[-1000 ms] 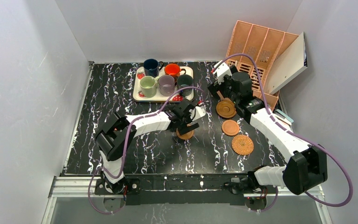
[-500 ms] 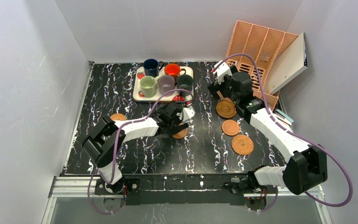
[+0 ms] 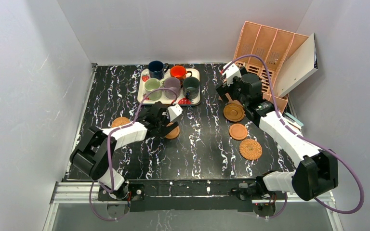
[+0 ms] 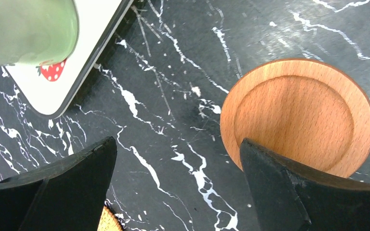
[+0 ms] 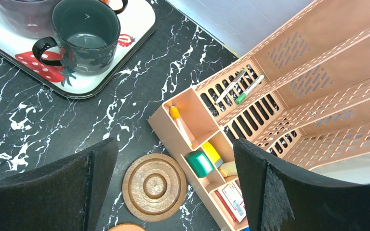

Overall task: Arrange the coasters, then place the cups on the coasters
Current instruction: Move the coaster to the center of the board.

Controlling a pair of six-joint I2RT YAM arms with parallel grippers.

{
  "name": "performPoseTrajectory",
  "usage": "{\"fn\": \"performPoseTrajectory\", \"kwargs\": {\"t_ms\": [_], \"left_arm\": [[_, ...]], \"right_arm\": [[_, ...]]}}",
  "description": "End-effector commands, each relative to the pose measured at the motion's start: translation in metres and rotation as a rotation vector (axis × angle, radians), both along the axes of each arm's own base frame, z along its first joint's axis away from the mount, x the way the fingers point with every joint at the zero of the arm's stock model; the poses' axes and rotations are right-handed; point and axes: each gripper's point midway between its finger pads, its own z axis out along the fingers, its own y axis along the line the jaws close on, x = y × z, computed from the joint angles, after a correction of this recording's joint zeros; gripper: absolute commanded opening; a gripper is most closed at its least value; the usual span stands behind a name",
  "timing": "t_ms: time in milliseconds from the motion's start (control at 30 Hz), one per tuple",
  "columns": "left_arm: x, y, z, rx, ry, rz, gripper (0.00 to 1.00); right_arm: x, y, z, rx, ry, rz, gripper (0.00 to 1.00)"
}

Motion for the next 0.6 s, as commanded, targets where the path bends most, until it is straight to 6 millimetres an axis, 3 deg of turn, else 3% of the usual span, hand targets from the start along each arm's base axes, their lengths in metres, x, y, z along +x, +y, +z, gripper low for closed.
{"fn": "performPoseTrajectory", "kwargs": {"t_ms": [0, 167, 567], "left_arm": [[-0.032, 0.044, -0.039, 0.109, 0.155, 0.055, 0.98], [-0.029, 0.06, -0.046, 0.11, 0.176, 0.115, 0.98], [-0.028, 0.079, -0.036, 0.092, 0.174, 0.158, 0.98]], "right_arm": [[-0.001, -0.001, 0.015, 0.035, -0.05, -0.001, 0.99], [-0.002, -0.003, 0.019, 0.044, -0.057, 0.001, 0.99], [-0.006, -0.002, 0.027, 0.06, -0.072, 0.013, 0.99]]}}
